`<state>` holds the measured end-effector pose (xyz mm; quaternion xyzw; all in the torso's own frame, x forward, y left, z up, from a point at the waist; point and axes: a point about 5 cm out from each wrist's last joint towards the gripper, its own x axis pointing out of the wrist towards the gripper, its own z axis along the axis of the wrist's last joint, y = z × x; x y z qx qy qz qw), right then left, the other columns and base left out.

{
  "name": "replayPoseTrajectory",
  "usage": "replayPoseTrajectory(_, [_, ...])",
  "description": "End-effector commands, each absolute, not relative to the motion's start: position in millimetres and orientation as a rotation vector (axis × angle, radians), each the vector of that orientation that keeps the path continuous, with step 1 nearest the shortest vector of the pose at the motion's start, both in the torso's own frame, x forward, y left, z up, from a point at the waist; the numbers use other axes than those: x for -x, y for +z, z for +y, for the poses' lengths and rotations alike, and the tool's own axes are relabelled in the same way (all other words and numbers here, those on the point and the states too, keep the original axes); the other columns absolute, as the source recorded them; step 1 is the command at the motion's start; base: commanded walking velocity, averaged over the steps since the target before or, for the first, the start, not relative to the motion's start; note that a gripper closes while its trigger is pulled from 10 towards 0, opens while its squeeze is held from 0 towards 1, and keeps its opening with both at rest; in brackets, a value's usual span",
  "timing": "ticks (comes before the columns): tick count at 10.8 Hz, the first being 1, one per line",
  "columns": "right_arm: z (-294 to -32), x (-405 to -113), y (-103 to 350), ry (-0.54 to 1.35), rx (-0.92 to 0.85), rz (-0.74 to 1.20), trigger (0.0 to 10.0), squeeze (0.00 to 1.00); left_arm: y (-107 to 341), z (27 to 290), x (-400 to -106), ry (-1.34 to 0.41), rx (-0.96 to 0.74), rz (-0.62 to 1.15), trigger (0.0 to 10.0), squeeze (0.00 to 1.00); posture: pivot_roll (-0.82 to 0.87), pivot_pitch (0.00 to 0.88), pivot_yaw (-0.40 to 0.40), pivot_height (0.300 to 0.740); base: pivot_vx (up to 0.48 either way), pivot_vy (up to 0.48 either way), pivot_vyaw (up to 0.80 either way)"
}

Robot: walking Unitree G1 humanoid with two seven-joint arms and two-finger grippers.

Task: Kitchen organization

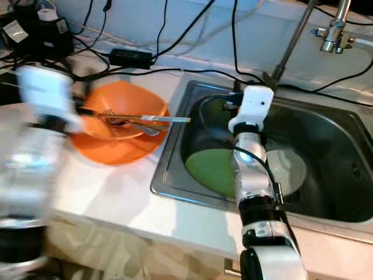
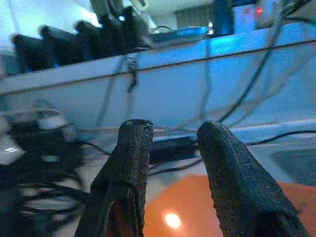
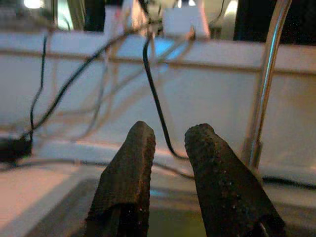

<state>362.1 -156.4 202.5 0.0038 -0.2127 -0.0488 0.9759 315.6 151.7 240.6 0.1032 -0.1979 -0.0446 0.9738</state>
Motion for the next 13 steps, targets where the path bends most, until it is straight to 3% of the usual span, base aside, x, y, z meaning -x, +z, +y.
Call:
replayPoseTrajectory(1, [-160, -357, 206, -0.118, -0.008, -0.460, 10.0, 0.00, 250, 139, -319, -0.111, -0.218, -0.465, 10.0, 0.00, 0.26, 0.000, -0.062, 0.740, 0.000, 0.000, 0.00])
replayPoseTrajectory(5, [-135, -355, 200, -0.061, -0.048, -0.431, 10.0, 0.00, 245, 130, -324, -0.108, -0.205, -0.502, 10.0, 0.00, 0.26, 0.016, -0.063, 0.740, 0.000, 0.000, 0.00])
replayPoseTrajectory(13, [-129, -354, 196, -0.027, -0.031, -0.399, 10.0, 0.00, 251, 134, -324, -0.087, -0.176, -0.543, 10.0, 0.00, 0.26, 0.034, -0.069, 0.740, 0.000, -0.319, 0.00])
